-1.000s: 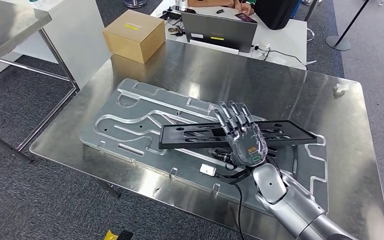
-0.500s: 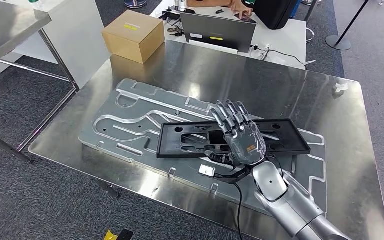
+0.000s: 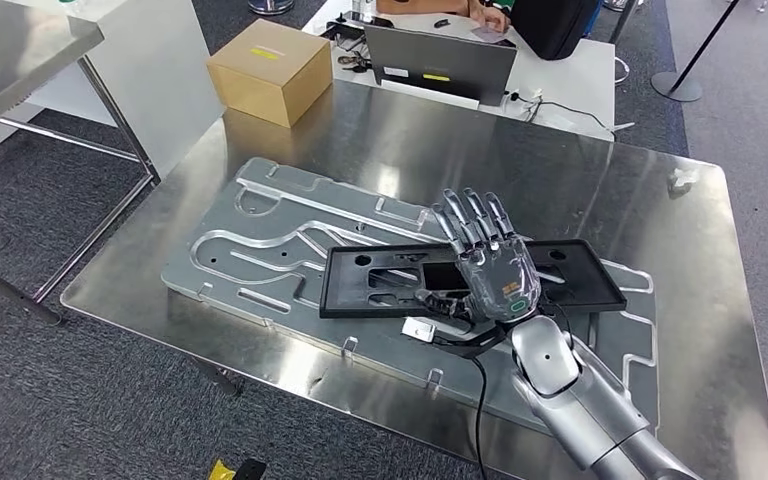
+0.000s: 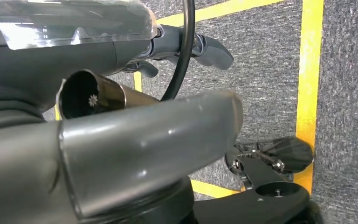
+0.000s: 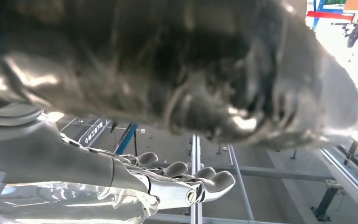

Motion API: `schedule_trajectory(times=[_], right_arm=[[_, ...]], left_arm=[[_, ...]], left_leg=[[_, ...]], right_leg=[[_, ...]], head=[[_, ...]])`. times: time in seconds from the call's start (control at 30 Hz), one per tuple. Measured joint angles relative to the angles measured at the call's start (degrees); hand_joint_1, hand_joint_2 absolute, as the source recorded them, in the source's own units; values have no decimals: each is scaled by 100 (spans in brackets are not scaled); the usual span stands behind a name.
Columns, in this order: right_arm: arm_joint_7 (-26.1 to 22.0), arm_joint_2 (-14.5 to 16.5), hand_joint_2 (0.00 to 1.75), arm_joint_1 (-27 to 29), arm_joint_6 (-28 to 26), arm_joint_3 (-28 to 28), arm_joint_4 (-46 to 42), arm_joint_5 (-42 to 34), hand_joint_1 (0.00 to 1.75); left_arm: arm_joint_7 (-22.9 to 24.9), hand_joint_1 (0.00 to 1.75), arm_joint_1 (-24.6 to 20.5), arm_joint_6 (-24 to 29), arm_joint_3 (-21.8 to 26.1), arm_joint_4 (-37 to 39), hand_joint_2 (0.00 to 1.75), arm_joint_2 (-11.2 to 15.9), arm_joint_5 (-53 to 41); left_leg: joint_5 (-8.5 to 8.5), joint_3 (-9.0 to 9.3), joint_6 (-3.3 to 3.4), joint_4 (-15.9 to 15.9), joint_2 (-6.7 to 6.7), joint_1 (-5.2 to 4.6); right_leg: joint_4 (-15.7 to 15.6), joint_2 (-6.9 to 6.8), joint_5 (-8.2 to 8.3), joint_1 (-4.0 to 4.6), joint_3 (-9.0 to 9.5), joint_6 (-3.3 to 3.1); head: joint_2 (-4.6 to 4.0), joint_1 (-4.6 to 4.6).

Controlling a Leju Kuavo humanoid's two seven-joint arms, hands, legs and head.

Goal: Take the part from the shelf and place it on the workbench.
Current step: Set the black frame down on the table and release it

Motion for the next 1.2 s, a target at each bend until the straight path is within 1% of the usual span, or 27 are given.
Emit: schedule_trajectory(times=[0.1, 0.13, 0.17, 0.2, 0.23, 0.3, 0.33, 0.43, 0.47, 0.5, 0.53, 0.6, 0.63, 0.67, 0.7, 0.77, 0.8, 0.83, 0.9, 0.93, 0.97, 1.0, 1.03, 1.1, 1.13, 1.17, 1.2], right_arm=[[2, 1, 0, 33, 0, -16, 2, 1, 0], [2, 1, 0, 52, 0, -16, 5, 1, 0], [2, 1, 0, 66, 0, -16, 9, 1, 0], [2, 0, 0, 72, 0, -18, 13, 1, 0], [2, 0, 0, 71, 0, -21, 15, 1, 0], [2, 3, 0, 68, 0, -31, 11, 0, 0], [2, 4, 0, 66, 0, -36, 8, 1, 0], [3, 7, 0, 65, 0, -49, 4, 1, 0], [3, 8, 0, 64, 0, -51, 5, 0, 0], [4, 10, 0, 62, 0, -51, 5, 1, 0], [4, 12, 0, 62, 0, -51, 5, 1, 0], [4, 13, 0, 72, 1, -51, 7, 1, 0], [4, 13, 0, 78, 1, -51, 8, 1, 0], [5, 13, 0, 84, 2, -51, 9, 2, 0], [8, 13, 0, 88, 2, -51, 9, 1, 0], [27, 13, 0, 93, 2, -51, 9, 1, 0], [44, 12, 44, 94, 2, -51, 8, 1, 0], [59, 11, 87, 96, 2, -51, 8, 1, 0], [86, 9, 175, 103, 2, -51, 7, 1, 0], [98, 7, 175, 108, 2, -51, 7, 0, 0], [117, 0, 175, 111, 2, -51, 8, 0, 0], [135, -6, 175, 115, 2, -51, 8, 0, 0], [153, -13, 175, 118, 2, -51, 9, 0, 0], [173, -18, 175, 140, 2, -50, 10, 0, 0], [176, -18, 175, 161, 2, -49, 12, 1, 0], [176, -18, 175, 185, 2, -48, 14, 1, 0], [176, -18, 175, 203, 2, -47, 15, 1, 0]], left_arm=[[0, 0, -2, 6, 2, 0, 0, -2, 0], [0, 0, 0, 6, 3, 0, 0, -2, 0], [0, 0, 1, 5, 4, 0, 0, -2, -1], [0, 0, 1, 5, 5, 0, 0, -3, -1], [0, 0, 1, 4, 5, 0, 0, -4, -2], [0, 0, -3, 5, 7, 0, 0, -7, -7], [0, 0, -5, 5, 7, 0, 0, -8, -10], [1, 0, 0, 8, 8, 0, 0, -10, -14], [3, 0, 4, 9, 8, 0, 0, -10, -14], [5, 0, 6, 11, 8, 0, 0, -10, -15], [7, 0, 4, 12, 8, 0, 0, -10, -16], [9, 0, 3, 13, 7, 0, 0, -11, -17], [9, 0, 4, 13, 7, 0, 0, -11, -17], [9, 0, 6, 14, 7, 0, 0, -11, -17], [9, 0, 6, 16, 8, 0, 0, -11, -18], [9, 0, -4, 22, 8, 0, 0, -10, -22], [8, 0, -11, 25, 8, 0, 0, -9, -32], [8, 0, -16, 28, 7, 0, 0, -8, -45], [8, 0, -18, 32, 7, 0, 0, -7, -71], [8, 0, -16, 33, 7, 0, 0, -7, -78], [9, 0, -17, 35, 7, 0, 0, -8, -81], [9, 0, -20, 38, 8, 0, 0, -9, -85], [9, 0, -22, 40, 8, 0, 0, -10, -89], [9, 0, -22, 45, 8, 0, 0, -10, -93], [10, 0, -17, 49, 8, 0, 0, -11, -94], [13, 0, -12, 52, 9, 0, 0, -11, -94], [18, 0, -7, 55, 9, 0, 0, -11, -94]], left_leg=[[21, -2, 15, -24, 19, 12], [23, -11, 11, -16, 20, 13], [26, -23, 5, -2, 20, 18], [28, -39, -7, 19, 20, 27], [28, -57, -27, 45, 19, 39], [42, -97, -103, 85, 12, 51], [57, -110, -149, 97, 8, 50], [102, -144, -282, 102, -4, 56], [14, -190, -313, 176, -6, 65], [-161, -268, -332, 353, -8, 74], [-411, -379, -344, 645, -7, 81], [-887, -621, -363, 1404, -7, 80], [-992, -670, -366, 1676, -7, 79], [-989, -621, -361, 1762, -7, 78], [-891, -460, -346, 1624, -7, 77], [-676, 113, -282, 840, -10, 63], [-617, 360, -252, 475, -11, 46], [-598, 522, -228, 217, -13, 25], [-567, 561, -197, 91, -16, -13], [-522, 542, -161, 55, -9, -3], [-466, 515, -114, 21, 4, 9], [-396, 476, -61, -14, 18, 24], [-322, 422, -21, -41, 32, 41], [-204, 270, 6, -41, 39, 34], [-148, 186, 0, -32, 41, 33], [-96, 103, -8, -19, 42, 32], [-47, 22, -19, 0, 43, 32]], right_leg=[[940, -5, -517, -64, -393, 72], [1130, -7, -552, -89, -464, 96], [1134, -9, -479, -114, -450, 117], [937, -13, -318, -137, -340, 134], [589, -20, -132, -158, -157, 149], [2, -10, 86, -145, 144, 132], [-140, 1, 112, -128, 199, 100], [-174, 18, 167, -95, 135, -53], [-179, 12, 209, -95, 102, -116], [-191, 4, 255, -99, 61, -178], [-195, -4, 301, -96, 11, -226], [-189, -10, 388, -68, -110, -272], [-183, -13, 431, -52, -172, -278], [-175, -14, 473, -37, -232, -278], [-165, -15, 509, -25, -288, -272], [-131, -13, 571, -11, -380, -245], [-118, -14, 601, -6, -409, -219], [-110, -16, 631, -6, -425, -187], [-130, -21, 705, -15, -433, -109], [-135, -19, 723, -23, -439, -72], [-103, -16, 670, -27, -466, -42], [10, -12, 523, -32, -518, -17], [238, -9, 287, -40, -600, 6], [920, -10, -232, -55, -797, 50], [1225, -11, -364, -61, -850, 71], [1377, -12, -365, -65, -824, 85], [1327, -14, -257, -68, -697, 91]], head=[[0, 5], [0, 6], [0, 4], [0, 5], [0, 5], [0, 4], [0, 3], [0, 0], [0, -3], [0, -5], [0, -9], [0, -14], [0, -14], [0, -15], [0, -15], [0, -15], [0, -13], [0, -13], [0, -13], [0, -15], [0, -14], [0, -10], [0, -6], [0, -1], [0, -2], [0, -2], [0, -2]])
